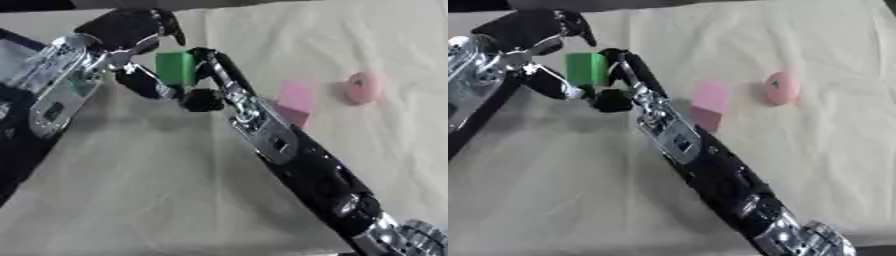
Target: Pick up the objects with one hand, pass them to the other hand, and then place them into the box on the other side of the table.
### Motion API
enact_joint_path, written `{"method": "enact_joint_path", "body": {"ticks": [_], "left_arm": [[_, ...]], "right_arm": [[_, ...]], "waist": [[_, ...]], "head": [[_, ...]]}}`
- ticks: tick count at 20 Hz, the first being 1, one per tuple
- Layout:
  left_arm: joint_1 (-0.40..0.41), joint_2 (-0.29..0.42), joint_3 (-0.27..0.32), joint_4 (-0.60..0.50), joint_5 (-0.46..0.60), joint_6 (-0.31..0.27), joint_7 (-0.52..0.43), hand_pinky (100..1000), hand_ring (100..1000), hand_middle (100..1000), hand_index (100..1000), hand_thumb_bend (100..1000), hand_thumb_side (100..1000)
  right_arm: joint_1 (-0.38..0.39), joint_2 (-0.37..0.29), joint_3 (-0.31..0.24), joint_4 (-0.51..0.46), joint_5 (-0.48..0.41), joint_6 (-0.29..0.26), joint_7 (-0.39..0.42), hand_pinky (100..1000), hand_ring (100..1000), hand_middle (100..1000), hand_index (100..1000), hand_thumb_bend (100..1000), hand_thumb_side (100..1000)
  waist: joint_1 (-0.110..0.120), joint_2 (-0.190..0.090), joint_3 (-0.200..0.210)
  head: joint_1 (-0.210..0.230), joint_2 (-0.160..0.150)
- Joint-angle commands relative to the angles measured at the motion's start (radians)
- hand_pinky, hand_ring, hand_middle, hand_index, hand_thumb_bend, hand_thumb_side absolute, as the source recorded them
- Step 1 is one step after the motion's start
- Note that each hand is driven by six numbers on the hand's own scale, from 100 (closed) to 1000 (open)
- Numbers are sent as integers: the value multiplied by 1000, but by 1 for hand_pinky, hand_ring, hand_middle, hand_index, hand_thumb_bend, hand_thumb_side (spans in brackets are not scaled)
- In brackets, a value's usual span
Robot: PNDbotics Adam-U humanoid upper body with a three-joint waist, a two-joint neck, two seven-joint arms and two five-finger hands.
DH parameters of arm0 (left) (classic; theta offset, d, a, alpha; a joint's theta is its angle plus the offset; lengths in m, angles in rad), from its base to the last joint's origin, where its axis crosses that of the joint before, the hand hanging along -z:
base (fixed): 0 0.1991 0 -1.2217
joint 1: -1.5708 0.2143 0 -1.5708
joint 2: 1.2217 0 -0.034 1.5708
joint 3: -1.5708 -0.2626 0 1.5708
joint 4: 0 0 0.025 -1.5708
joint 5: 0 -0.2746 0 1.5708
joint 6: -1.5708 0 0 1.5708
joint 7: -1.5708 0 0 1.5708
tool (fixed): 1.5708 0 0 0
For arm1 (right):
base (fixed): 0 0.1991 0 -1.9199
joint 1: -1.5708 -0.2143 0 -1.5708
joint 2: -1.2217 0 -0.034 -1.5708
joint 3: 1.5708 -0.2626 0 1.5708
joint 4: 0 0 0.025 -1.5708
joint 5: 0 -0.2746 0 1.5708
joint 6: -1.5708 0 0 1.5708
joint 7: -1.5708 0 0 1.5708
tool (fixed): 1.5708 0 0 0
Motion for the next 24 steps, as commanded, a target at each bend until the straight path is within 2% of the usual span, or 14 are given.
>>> {"method": "enact_joint_path", "body": {"ticks": [1, 11, 24], "left_arm": [[-21, 1, 2, 9, -21, -13, 5, 754, 786, 759, 762, 551, 278], [-21, -9, -1, 29, -36, -41, 3, 739, 765, 742, 754, 566, 273], [-24, 1, -14, -35, -7, 9, -65, 744, 769, 748, 761, 579, 292]], "right_arm": [[-22, 3, 8, -42, -9, -8, 4, 728, 527, 537, 539, 100, 100], [-23, 1, 7, -49, -2, -19, -2, 723, 523, 537, 538, 100, 100], [-23, -3, 8, -59, 5, -8, -9, 723, 522, 536, 537, 100, 100]], "waist": [[16, -25, -1], [21, -22, -1], [21, -21, -1]], "head": [[4, -2], [2, -2], [3, -2]]}}
